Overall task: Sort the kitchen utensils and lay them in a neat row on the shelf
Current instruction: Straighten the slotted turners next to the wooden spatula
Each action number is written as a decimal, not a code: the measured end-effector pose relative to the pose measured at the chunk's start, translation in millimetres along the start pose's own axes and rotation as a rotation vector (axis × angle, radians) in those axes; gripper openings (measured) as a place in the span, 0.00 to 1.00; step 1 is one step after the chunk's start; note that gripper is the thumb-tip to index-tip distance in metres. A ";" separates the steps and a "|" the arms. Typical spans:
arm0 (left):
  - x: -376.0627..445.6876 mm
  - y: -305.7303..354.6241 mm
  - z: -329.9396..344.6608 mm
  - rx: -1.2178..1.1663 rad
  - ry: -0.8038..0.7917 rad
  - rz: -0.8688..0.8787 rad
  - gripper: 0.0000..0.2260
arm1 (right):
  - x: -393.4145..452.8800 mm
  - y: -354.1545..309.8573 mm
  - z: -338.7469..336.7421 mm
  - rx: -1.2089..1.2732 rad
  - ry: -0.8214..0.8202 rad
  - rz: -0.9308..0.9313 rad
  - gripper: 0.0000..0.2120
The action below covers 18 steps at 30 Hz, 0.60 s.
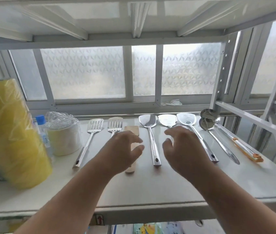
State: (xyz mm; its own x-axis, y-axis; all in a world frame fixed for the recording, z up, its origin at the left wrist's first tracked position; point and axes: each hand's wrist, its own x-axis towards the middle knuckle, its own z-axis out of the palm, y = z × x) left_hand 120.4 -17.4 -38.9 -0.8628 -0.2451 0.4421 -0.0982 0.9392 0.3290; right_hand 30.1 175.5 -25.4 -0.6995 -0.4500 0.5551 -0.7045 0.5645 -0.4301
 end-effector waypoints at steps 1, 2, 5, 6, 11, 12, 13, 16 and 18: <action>8.0 13.2 6.0 -0.011 -0.038 0.008 0.14 | 5.2 14.7 -3.4 -0.021 -0.005 0.056 0.13; 15.4 24.3 12.8 -0.026 -0.067 0.009 0.15 | 6.7 26.7 -4.5 -0.046 -0.026 0.098 0.13; 29.0 44.2 30.7 -0.069 -0.129 -0.035 0.16 | -1.8 47.5 3.7 -0.075 -0.095 0.129 0.15; 30.9 47.5 34.9 -0.064 -0.144 -0.045 0.16 | -5.0 50.9 7.4 -0.069 -0.110 0.138 0.16; 34.4 52.1 45.4 -0.051 -0.156 -0.107 0.11 | -10.1 57.8 19.7 -0.018 -0.156 0.140 0.20; 34.3 52.6 45.7 -0.048 -0.154 -0.113 0.09 | -9.3 59.0 21.2 -0.014 -0.162 0.138 0.20; 34.0 52.8 45.8 -0.044 -0.155 -0.116 0.08 | -8.5 60.3 23.0 -0.016 -0.167 0.136 0.19; 32.6 52.1 47.0 -0.048 -0.149 -0.123 0.10 | -6.8 65.4 27.6 -0.029 -0.176 0.126 0.17; 32.3 51.0 48.5 -0.049 -0.152 -0.123 0.12 | -6.2 67.9 30.0 -0.029 -0.179 0.113 0.12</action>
State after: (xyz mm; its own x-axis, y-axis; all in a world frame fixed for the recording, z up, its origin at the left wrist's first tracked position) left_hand 63.5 34.2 -48.4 -0.9113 -0.3145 0.2659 -0.1866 0.8908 0.4143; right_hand -16.9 195.8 -79.4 -0.7861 -0.4966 0.3679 -0.6180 0.6373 -0.4603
